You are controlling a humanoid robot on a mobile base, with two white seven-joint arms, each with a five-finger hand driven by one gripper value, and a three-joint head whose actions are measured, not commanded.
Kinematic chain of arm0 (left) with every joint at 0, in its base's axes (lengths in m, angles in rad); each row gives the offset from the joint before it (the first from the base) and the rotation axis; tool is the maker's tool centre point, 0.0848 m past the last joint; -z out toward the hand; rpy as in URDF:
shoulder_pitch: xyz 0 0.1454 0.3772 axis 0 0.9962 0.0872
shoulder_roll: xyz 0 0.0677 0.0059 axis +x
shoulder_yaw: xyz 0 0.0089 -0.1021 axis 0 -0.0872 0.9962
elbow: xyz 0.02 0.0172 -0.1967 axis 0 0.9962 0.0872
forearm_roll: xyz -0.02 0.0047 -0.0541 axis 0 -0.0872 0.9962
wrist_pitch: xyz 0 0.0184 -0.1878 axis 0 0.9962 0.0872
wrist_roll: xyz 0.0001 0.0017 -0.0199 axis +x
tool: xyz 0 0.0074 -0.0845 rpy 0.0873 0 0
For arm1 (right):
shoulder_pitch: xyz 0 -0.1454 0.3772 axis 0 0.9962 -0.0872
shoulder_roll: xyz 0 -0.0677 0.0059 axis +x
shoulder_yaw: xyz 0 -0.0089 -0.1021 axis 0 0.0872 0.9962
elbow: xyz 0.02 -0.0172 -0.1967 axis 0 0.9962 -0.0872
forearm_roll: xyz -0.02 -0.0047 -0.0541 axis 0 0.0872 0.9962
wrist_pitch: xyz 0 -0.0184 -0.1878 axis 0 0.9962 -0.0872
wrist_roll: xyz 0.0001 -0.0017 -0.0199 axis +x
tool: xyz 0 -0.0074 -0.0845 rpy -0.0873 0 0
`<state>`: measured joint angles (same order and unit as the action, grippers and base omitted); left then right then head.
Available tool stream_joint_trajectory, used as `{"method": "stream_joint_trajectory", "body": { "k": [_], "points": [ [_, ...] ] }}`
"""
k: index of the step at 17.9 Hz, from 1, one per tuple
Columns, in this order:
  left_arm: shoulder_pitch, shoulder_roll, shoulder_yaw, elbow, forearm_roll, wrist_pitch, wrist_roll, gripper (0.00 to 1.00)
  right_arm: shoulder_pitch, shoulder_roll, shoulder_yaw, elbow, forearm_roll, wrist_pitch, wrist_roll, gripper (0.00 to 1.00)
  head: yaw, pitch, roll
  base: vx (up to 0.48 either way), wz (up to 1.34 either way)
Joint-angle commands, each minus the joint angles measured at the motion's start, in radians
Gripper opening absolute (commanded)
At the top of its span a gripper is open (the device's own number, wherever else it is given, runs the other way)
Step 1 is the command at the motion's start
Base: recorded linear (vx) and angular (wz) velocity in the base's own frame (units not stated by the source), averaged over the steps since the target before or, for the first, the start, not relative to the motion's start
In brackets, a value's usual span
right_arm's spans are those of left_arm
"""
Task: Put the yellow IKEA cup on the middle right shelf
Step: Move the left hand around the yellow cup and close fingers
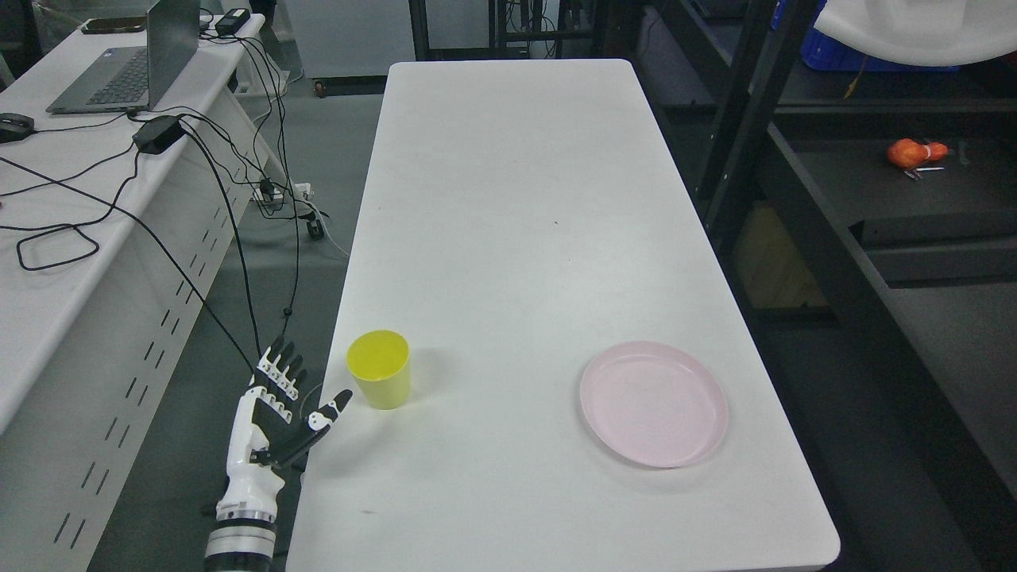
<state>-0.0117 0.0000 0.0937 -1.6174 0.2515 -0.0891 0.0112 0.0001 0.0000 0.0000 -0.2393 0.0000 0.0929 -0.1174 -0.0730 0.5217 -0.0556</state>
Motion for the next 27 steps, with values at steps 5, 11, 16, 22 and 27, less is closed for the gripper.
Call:
{"method": "stream_joint_trajectory", "body": {
  "k": [5, 11, 16, 22, 27],
  "points": [
    [-0.079, 0.017, -0.057, 0.054, -0.126, -0.015, -0.062, 0.96, 0.014, -0.017, 0.017, 0.0, -0.025, 0.001, 0.001, 0.99, 0.0, 0.0, 0.0, 0.0, 0.0],
    [-0.083, 0.017, -0.069, 0.062, -0.199, -0.02, -0.089, 0.96, 0.014, -0.017, 0.017, 0.0, -0.025, 0.001, 0.001, 0.99, 0.0, 0.0, 0.0, 0.0, 0.0],
    [-0.094, 0.017, -0.058, 0.117, -0.219, -0.017, -0.089, 0.96, 0.014, -0.017, 0.017, 0.0, -0.025, 0.001, 0.001, 0.99, 0.0, 0.0, 0.0, 0.0, 0.0],
    [-0.172, 0.017, -0.032, 0.194, -0.219, -0.018, -0.089, 0.97, 0.014, -0.017, 0.017, 0.0, -0.025, 0.001, 0.001, 0.99, 0.0, 0.0, 0.0, 0.0, 0.0],
    [-0.212, 0.017, -0.042, 0.215, -0.222, -0.017, -0.091, 0.97, 0.014, -0.017, 0.017, 0.0, -0.025, 0.001, 0.001, 0.99, 0.0, 0.0, 0.0, 0.0, 0.0]
  ]
}}
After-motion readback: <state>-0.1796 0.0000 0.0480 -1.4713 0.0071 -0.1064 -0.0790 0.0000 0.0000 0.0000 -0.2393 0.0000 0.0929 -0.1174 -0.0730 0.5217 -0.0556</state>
